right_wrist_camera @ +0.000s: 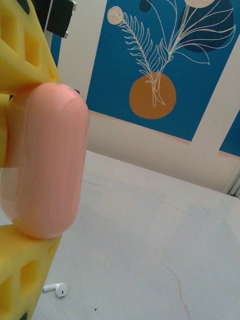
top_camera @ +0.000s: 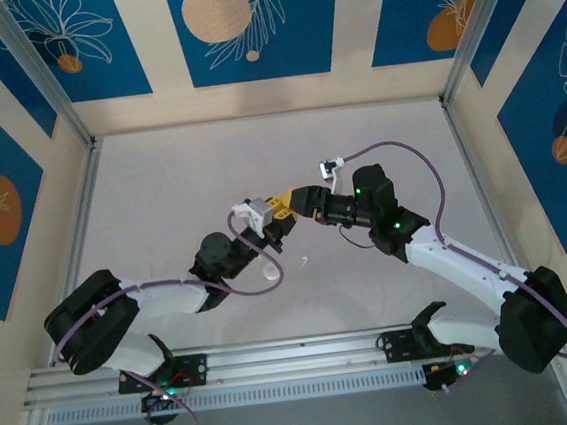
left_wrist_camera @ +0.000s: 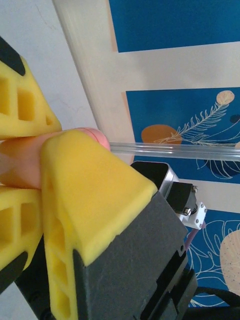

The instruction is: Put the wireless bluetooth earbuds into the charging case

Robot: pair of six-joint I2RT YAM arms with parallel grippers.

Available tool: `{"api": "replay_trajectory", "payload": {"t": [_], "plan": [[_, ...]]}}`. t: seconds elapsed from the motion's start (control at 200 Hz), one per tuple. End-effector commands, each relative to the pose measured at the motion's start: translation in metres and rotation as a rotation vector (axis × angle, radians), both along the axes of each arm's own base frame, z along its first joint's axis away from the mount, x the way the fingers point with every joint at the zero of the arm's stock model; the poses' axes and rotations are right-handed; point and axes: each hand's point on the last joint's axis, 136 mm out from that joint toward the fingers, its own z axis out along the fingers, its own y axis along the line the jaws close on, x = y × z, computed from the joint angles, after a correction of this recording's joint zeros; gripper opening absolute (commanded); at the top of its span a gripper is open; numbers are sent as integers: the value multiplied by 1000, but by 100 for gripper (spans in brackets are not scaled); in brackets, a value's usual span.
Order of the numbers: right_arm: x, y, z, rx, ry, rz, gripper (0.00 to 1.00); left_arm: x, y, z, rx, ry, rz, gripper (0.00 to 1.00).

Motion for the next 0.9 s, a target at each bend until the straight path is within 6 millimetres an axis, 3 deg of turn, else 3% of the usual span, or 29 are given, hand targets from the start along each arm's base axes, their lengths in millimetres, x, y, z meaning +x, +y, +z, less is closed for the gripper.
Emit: {"api": "replay_trajectory", "payload": {"t": [0.0, 0.1, 0.21, 0.34, 0.48, 0.705, 0.895], "plan": [[-12, 0, 10, -12, -61, 34, 62, -9, -2, 22, -47, -29, -47, 15], [-12, -9, 17, -64, -146, 30, 76, -11, -1, 20, -37, -13, -72, 15], [-16, -22, 29, -124, -290, 45, 79, -11, 3, 20, -33, 22, -119, 14], [-18, -39, 40, -160, -446, 95, 78, -9, 13, 23, -64, 55, -193, 13], [-26, -51, 50, -151, -646, 226, 71, -16, 18, 31, -80, 53, -313, 12], [-58, -50, 55, -197, -993, 475, 64, -42, 13, 44, -45, 8, -500, 12], [-65, -43, 58, -156, -978, 628, 62, -51, 11, 54, -44, -18, -565, 13]]}}
